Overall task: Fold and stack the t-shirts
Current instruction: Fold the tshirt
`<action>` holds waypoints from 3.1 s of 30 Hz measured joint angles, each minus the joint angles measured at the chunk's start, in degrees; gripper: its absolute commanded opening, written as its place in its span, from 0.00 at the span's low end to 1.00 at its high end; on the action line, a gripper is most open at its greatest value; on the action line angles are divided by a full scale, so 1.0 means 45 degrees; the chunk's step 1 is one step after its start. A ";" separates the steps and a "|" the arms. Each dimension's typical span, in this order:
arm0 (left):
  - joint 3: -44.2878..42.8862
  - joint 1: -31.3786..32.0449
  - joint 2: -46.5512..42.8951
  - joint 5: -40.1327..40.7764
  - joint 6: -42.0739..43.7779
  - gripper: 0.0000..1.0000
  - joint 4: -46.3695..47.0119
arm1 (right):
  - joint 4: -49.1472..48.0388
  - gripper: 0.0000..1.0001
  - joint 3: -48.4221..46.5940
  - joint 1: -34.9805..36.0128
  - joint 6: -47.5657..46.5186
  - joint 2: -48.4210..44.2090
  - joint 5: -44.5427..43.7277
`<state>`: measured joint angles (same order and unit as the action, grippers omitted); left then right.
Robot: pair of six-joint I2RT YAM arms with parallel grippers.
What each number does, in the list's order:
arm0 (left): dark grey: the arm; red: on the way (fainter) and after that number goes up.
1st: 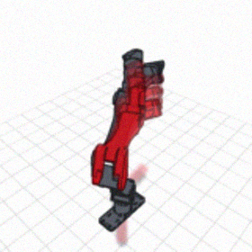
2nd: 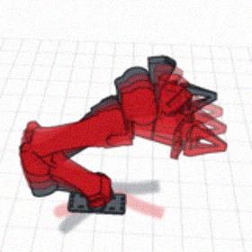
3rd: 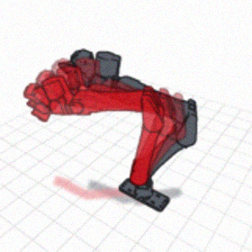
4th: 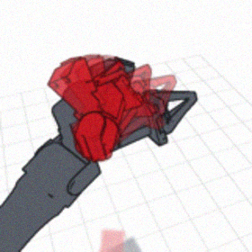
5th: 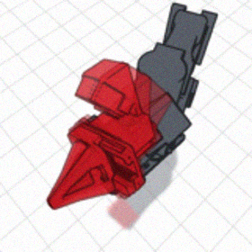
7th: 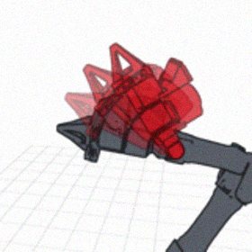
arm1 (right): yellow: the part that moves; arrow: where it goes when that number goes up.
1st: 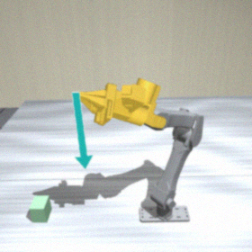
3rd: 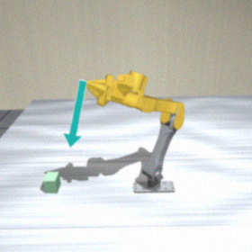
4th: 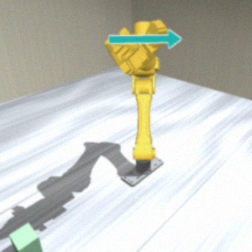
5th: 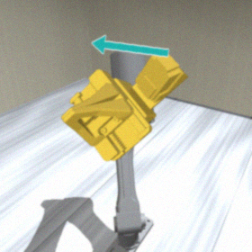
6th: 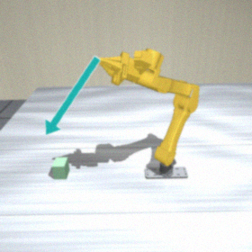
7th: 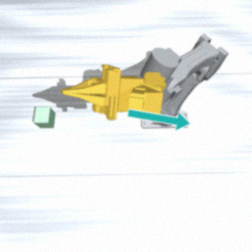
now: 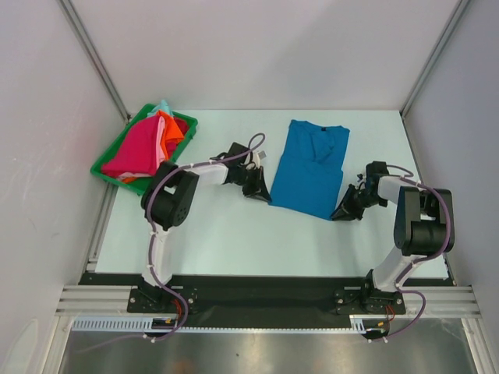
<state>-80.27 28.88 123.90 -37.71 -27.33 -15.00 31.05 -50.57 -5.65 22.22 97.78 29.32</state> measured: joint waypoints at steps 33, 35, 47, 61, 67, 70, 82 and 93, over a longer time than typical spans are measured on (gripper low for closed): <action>0.2773 0.1865 -0.4896 0.2152 -0.0874 0.37 -0.0704 | -0.0330 0.21 -0.6994 0.1991 0.1001 0.1292 -0.1540; 0.2317 0.1773 -0.4658 0.1919 -0.0923 0.37 -0.0461 | -0.0627 0.21 -0.8427 0.2395 0.1219 0.2628 -0.1409; 0.0777 0.1331 -0.2671 0.0816 -0.1156 0.36 0.0063 | -0.0136 0.21 -1.1667 0.2681 0.1821 0.6470 -0.1127; 0.0204 0.0505 -0.2506 0.0374 -0.1137 0.35 -0.0418 | -0.0408 0.22 -0.9151 0.1370 0.1103 0.6241 -0.0631; 0.0117 0.0476 -0.2506 0.0335 -0.1127 0.35 -0.0656 | 0.0272 0.27 -0.9670 0.1452 0.0597 0.6241 -0.0957; 0.0121 0.0466 -0.2506 0.0335 -0.1127 0.35 -0.0738 | 0.0593 0.29 -1.0093 0.1477 0.0466 0.6241 -0.1175; 0.0121 0.0442 -0.2506 0.0321 -0.1151 0.35 -0.0680 | 0.0913 0.43 -1.2794 0.2011 0.0801 0.6319 -0.1122; 0.1234 0.0063 -0.2506 0.0204 -0.1360 0.35 0.0185 | 0.0277 0.47 -1.4358 0.3016 0.0996 0.8369 -0.1554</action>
<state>-74.72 29.17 112.62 -36.80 -33.45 -14.17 32.29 -115.18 7.92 26.70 135.44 22.33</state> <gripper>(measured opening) 0.352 0.534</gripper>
